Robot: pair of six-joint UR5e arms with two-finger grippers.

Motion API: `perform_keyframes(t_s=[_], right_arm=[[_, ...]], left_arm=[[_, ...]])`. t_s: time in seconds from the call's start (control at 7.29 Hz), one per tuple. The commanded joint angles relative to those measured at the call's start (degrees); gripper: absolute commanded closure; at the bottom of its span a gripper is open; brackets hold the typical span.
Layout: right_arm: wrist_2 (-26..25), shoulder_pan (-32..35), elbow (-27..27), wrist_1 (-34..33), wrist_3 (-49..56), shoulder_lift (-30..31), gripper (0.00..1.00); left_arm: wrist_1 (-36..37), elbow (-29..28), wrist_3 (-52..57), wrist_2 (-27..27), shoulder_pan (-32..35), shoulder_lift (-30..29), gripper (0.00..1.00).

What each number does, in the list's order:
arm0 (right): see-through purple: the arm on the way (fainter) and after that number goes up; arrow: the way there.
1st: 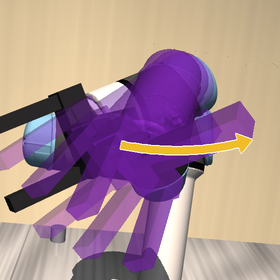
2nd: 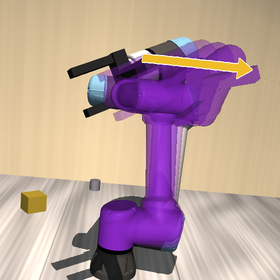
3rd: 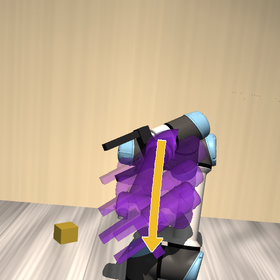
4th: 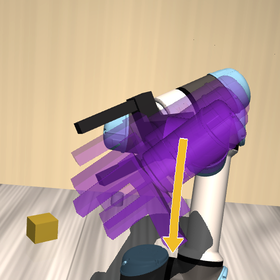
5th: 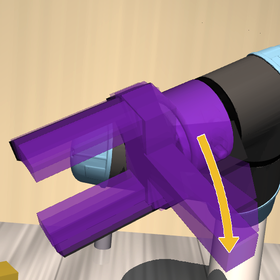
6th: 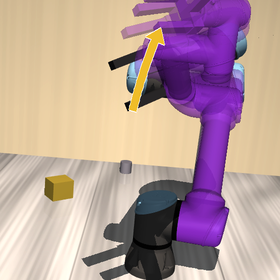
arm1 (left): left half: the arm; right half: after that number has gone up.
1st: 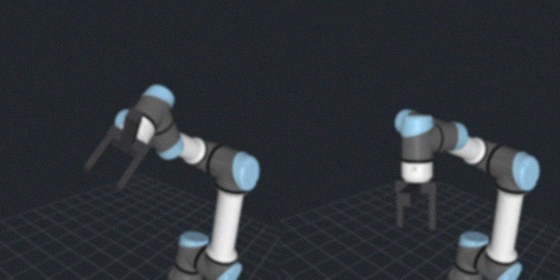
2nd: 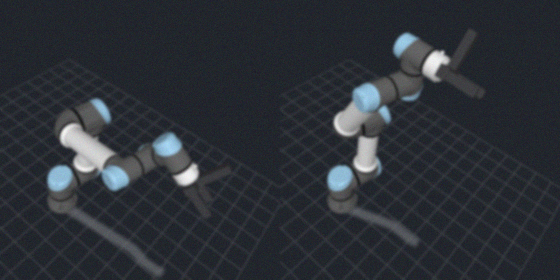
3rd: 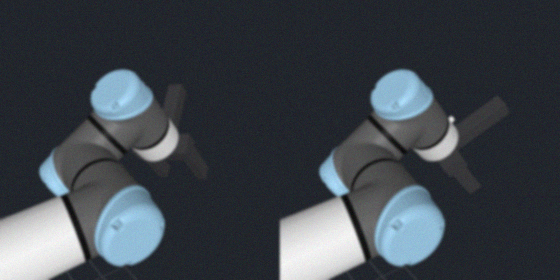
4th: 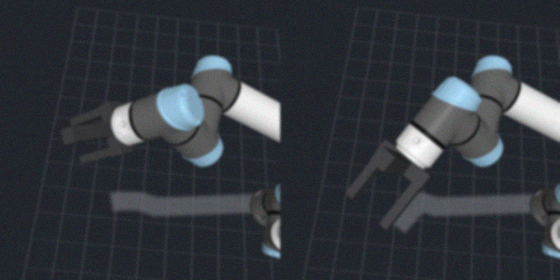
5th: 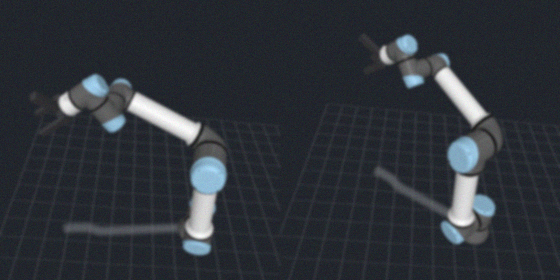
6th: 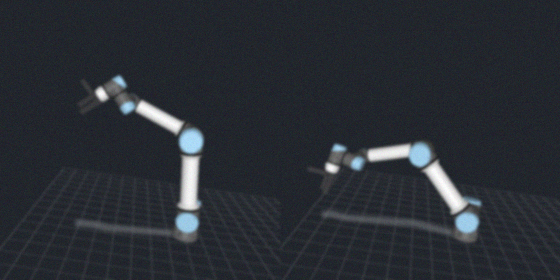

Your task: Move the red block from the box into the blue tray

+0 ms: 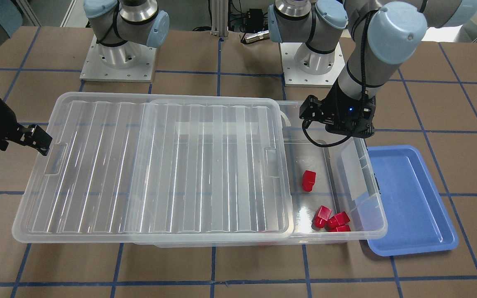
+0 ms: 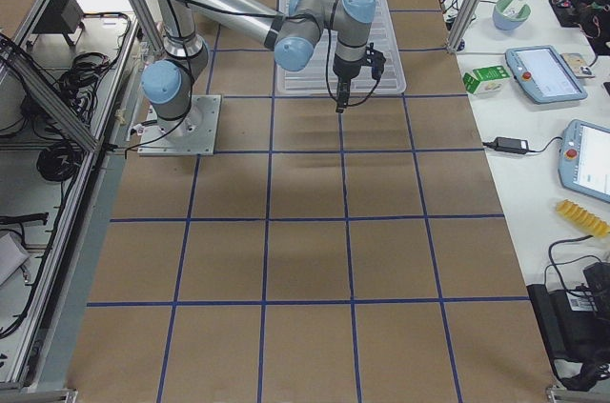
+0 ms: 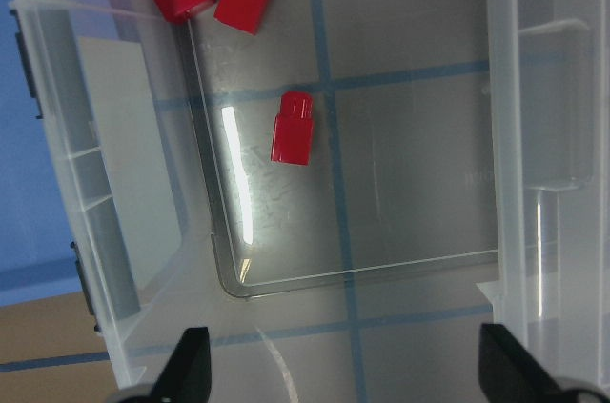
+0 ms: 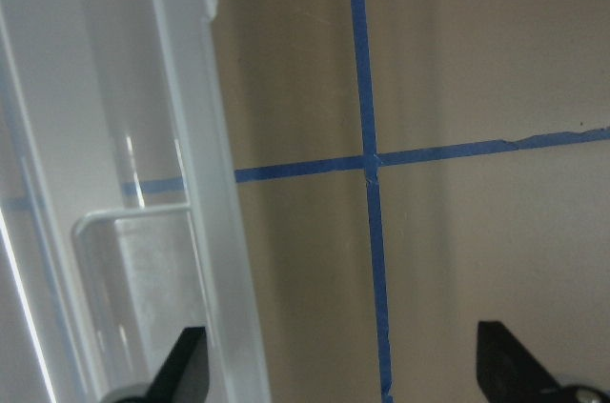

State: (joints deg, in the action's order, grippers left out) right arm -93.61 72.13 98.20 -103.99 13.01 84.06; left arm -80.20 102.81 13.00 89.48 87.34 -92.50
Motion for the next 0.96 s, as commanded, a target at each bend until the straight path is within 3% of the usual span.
perform_keyframes(t_s=[0.0,0.14,0.41,0.82], right_arm=[[3.3,7.4,-10.4,11.1,-1.0,3.3,0.00],[3.3,15.2,-15.2,14.8,-5.5,3.1,0.00],[3.4,23.7,-14.5,14.6,-14.4,2.4,0.00],[3.3,23.6,-14.0,14.5,-14.5,2.2,0.00]], left_arm=[[9.0,7.3,4.4,0.0,-0.2,-1.2,0.00],[9.6,8.3,5.5,-0.4,-0.2,-2.6,0.00],[16.5,12.0,5.5,-2.6,-0.2,-4.3,0.00],[18.6,12.7,5.1,-2.2,-0.6,-6.9,0.00]])
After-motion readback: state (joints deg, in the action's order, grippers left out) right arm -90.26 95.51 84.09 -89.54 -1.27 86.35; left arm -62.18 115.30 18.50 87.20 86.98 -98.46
